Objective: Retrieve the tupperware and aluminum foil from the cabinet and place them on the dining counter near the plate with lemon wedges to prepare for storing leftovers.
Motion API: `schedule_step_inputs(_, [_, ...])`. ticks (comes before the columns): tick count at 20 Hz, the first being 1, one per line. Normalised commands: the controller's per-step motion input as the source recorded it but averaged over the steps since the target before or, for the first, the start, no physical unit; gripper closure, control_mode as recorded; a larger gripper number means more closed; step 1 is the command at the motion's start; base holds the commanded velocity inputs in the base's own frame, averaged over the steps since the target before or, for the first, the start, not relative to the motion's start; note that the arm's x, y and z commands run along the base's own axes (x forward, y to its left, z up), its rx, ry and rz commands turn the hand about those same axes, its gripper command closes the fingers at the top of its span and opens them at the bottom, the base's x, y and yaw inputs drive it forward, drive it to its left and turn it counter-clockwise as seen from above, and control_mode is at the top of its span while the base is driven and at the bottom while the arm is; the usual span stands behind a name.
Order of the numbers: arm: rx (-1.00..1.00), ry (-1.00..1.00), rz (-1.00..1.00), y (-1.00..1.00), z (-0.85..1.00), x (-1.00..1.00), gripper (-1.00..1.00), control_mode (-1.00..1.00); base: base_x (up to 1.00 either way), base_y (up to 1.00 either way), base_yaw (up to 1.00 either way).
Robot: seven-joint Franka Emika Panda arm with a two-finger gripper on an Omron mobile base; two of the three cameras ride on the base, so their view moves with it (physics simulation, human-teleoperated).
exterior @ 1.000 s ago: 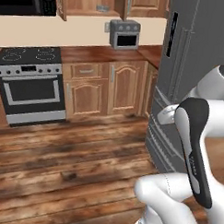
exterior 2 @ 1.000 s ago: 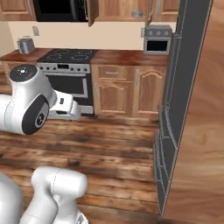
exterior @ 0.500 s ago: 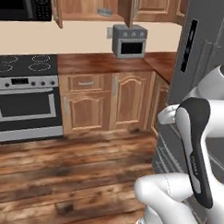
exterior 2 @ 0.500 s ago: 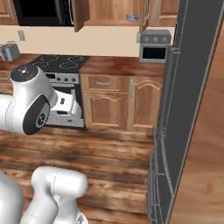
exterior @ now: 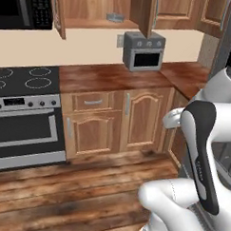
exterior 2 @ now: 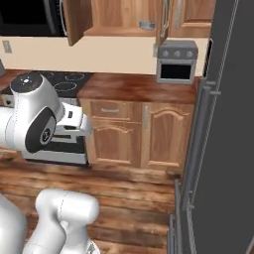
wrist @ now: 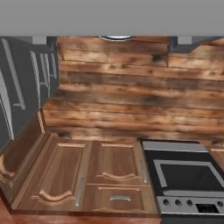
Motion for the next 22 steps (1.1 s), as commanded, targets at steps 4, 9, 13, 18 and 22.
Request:
schedule_step_inputs(4, [0.00, 0.00, 0.00, 0.00, 0.00, 0.00, -1.00, 1.00, 1.00, -0.12, 0.00])
schedule_step_inputs(9, [0.00, 0.00, 0.00, 0.00, 0.00, 0.00, -1.00, 1.00, 1.00, -0.10, 0.00])
schedule_step_inputs(13, [0.00, 0.00, 0.00, 0.00, 0.00, 0.00, -1.00, 1.00, 1.00, -0.10, 0.00])
schedule_step_inputs(18, [0.00, 0.00, 0.00, 0.00, 0.00, 0.00, -1.00, 1.00, 1.00, -0.10, 0.00])
schedule_step_inputs(22, [0.00, 0.00, 0.00, 0.00, 0.00, 0.00, -1.00, 1.00, 1.00, -0.14, 0.00])
